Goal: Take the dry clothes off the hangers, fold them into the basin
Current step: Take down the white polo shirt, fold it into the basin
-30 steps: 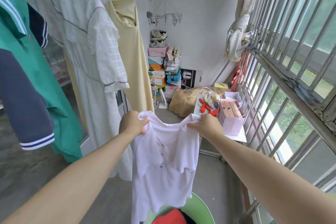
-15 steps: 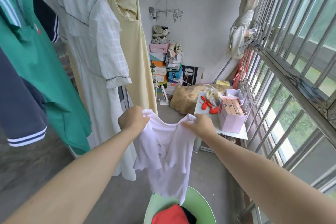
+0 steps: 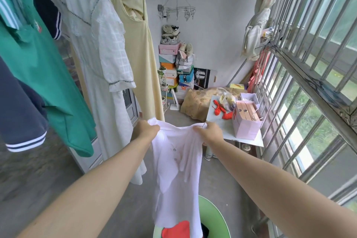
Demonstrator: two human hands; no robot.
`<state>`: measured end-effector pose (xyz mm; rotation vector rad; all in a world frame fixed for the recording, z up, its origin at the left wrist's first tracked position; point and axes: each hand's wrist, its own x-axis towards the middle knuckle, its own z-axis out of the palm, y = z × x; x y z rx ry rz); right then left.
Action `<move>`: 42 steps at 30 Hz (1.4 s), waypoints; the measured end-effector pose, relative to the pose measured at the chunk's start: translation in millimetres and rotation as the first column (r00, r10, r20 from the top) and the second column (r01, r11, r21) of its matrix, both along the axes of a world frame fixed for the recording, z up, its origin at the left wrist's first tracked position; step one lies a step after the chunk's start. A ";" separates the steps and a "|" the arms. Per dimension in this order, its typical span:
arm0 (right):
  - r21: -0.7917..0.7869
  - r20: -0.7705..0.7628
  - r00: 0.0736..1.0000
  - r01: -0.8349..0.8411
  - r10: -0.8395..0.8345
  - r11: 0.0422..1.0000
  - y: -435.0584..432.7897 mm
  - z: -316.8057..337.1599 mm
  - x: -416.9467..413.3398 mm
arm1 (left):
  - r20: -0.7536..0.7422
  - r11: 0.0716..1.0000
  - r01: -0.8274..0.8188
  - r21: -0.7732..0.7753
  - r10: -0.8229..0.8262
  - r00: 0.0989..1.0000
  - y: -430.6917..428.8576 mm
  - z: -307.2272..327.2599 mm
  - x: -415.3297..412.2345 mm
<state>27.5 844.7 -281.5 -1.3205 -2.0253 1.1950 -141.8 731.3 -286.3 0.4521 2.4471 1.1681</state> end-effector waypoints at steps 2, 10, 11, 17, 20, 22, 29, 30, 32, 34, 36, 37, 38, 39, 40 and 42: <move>-0.053 -0.036 0.999 -0.010 0.008 0.999 -2.8 -1.6 -3.0 | 0.000 1.000 0.011 0.003 -0.011 1.000 1.8 -1.7 4.0; -0.254 -0.112 0.993 -0.066 0.038 0.965 -15.3 -3.5 -13.7 | 0.163 0.956 -0.008 0.294 -0.042 0.986 19.7 -7.3 30.6; -0.290 -0.133 0.990 -0.074 0.036 0.954 -16.6 -4.1 -15.1 | 0.190 0.948 -0.002 0.318 -0.061 0.980 22.4 -8.1 34.6; -0.384 -0.263 0.964 -0.129 0.026 0.914 -17.0 -3.7 -23.7 | 0.229 0.917 0.157 0.368 -0.253 0.940 26.2 -6.5 50.1; -0.421 -0.340 0.939 -0.192 0.042 0.886 -16.0 2.7 -23.4 | 0.218 0.838 0.297 0.458 -0.430 0.876 25.5 -1.3 52.0; -0.416 -0.368 0.927 -0.233 0.072 0.879 -14.1 6.1 -22.5 | 0.223 0.818 0.341 0.463 -0.480 0.849 23.7 1.2 50.2; -0.496 -0.425 0.902 -0.302 0.076 0.814 -6.7 16.8 -20.1 | 0.135 0.664 0.560 0.495 -0.696 0.705 15.6 -2.1 43.6; -0.520 -0.422 0.904 -0.303 0.069 0.799 -5.6 18.9 -19.9 | 0.111 0.676 0.582 0.452 -0.690 0.715 16.4 -4.6 42.7; -0.526 -0.412 0.908 -0.307 0.078 0.793 -4.5 22.5 -19.3 | 0.071 0.708 0.570 0.416 -0.651 0.756 18.1 -6.3 42.9; -0.467 -0.374 0.918 -0.312 0.134 0.828 -1.6 22.8 -18.6 | 0.056 0.735 0.527 0.427 -0.603 0.796 20.1 -5.6 43.5; -0.392 -0.320 0.928 -0.313 0.191 0.865 0.4 25.0 -15.0 | 0.108 0.736 0.492 0.465 -0.599 0.794 19.0 1.1 46.6; -0.373 -0.308 0.927 -0.325 0.215 0.869 3.0 24.3 -11.8 | 0.155 0.736 0.467 0.489 -0.601 0.784 18.7 4.8 47.6; -0.361 -0.308 0.922 -0.342 0.236 0.868 5.8 22.5 -8.8 | 0.194 0.741 0.440 0.507 -0.596 0.780 18.4 8.5 47.4; -0.350 -0.318 0.916 -0.354 0.246 0.867 9.0 19.5 -5.2 | 0.219 0.743 0.420 0.522 -0.592 0.776 18.2 11.4 46.8; -0.336 -0.325 0.913 -0.356 0.248 0.872 12.4 15.6 -0.9 | 0.235 0.740 0.400 0.541 -0.590 0.773 17.5 14.6 47.2; -0.312 -0.348 0.905 -0.357 0.243 0.881 18.7 8.1 8.1 | 0.291 0.756 0.330 0.566 -0.557 0.778 16.1 21.0 49.2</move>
